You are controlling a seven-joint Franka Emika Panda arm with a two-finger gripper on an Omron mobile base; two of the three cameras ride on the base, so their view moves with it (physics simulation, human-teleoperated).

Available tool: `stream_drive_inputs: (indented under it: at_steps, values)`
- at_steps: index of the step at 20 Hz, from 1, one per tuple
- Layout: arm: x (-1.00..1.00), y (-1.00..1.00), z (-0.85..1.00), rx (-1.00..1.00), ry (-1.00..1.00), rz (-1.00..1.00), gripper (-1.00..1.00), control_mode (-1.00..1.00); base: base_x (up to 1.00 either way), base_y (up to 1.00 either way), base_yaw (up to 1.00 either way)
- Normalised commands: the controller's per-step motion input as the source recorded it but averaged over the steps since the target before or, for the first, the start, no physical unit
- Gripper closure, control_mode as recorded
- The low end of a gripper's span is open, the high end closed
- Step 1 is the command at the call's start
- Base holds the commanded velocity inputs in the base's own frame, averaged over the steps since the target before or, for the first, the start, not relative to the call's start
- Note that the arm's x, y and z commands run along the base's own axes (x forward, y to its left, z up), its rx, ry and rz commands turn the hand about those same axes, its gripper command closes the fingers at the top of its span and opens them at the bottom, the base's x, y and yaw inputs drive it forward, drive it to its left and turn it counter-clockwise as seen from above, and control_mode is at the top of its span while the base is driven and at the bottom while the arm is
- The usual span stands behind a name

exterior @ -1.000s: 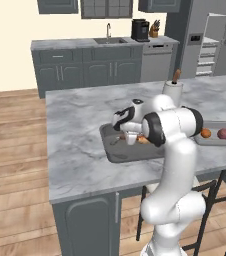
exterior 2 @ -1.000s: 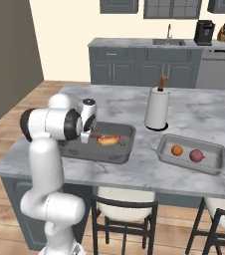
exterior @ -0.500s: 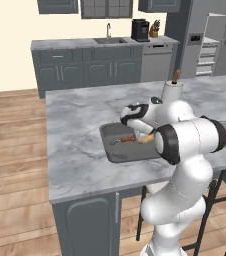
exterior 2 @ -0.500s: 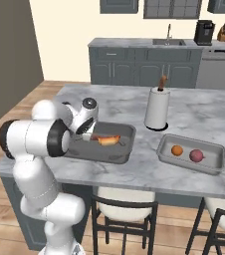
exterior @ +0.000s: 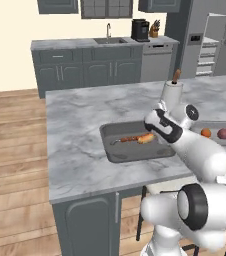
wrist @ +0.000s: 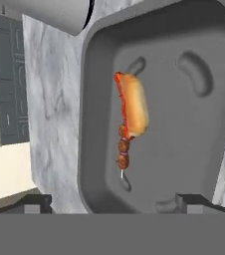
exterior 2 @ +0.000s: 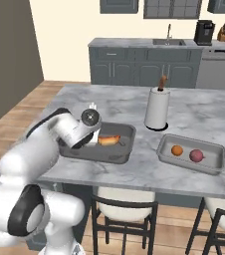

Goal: Place the cold items (onion and tangerine) from the fridge in one tupperware on the dining counter. Place the warm items (hot dog and kebab skewer) in the stove area in another tupperware.

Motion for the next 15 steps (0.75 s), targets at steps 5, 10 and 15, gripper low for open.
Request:
stream_drive_inputs:
  at_steps: [5, 10, 15]
  values:
    - [-1.0, -0.27, 1.0, -0.23, 0.0, 0.0, -1.0, -1.0, 0.0, 0.0, 0.0]
    - [-1.0, -0.03, 0.69, -0.41, 0.0, 0.0, -1.0, -1.0, 0.0, 0.0, 0.0]
    - [-1.0, 0.0, -0.46, -0.39, -0.08, 0.0, -1.0, -1.0, 0.0, 0.0, 0.0]
